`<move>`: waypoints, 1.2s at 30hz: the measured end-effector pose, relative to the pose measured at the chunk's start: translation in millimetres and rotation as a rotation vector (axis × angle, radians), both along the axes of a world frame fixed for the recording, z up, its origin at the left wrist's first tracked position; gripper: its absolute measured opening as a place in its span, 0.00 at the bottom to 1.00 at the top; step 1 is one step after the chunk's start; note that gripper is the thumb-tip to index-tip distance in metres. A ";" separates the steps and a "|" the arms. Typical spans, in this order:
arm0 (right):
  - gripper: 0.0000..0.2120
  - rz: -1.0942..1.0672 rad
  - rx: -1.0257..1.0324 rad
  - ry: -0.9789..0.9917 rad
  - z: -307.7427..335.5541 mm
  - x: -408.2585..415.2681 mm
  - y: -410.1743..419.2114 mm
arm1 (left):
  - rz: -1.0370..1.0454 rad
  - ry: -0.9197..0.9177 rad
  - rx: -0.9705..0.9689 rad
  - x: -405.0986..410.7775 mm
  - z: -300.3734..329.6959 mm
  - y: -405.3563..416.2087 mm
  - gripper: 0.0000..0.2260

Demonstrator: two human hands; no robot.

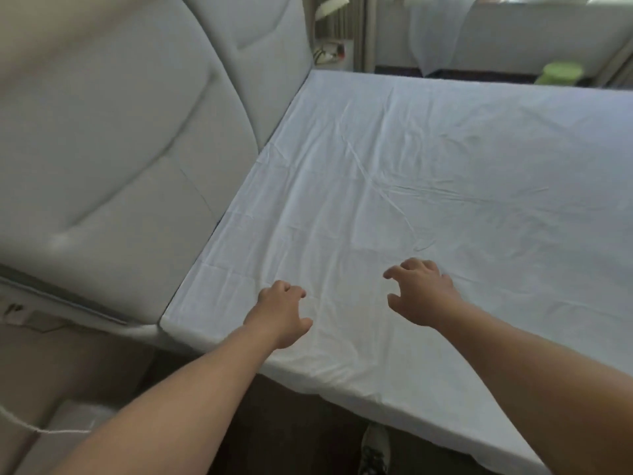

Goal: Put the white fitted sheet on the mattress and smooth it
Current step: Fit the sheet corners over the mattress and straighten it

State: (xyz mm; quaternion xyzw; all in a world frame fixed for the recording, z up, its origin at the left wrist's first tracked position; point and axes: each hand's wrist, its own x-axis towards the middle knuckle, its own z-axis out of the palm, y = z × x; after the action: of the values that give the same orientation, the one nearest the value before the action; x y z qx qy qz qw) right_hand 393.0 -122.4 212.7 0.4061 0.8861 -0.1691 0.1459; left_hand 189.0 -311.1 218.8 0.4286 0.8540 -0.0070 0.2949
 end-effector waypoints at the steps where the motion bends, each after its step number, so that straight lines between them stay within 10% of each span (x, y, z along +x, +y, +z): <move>1: 0.25 -0.017 0.024 0.015 14.9 7.7 -4.7 | -0.006 0.003 0.016 5.2 8.7 -2.2 0.29; 19: 0.21 -0.291 0.210 0.158 119.1 217.5 -57.7 | -0.226 0.036 0.187 165.3 88.2 19.3 0.31; 36: 0.25 -0.689 0.067 0.106 93.5 740.7 45.5 | -0.441 0.026 0.142 612.4 73.4 202.7 0.29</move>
State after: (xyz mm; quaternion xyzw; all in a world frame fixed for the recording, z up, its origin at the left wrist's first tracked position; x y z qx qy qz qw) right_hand 1133.7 -77.0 306.2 0.6764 0.7086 -0.1999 0.0208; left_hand 801.4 -108.4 292.2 0.6242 0.7418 -0.0166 0.2445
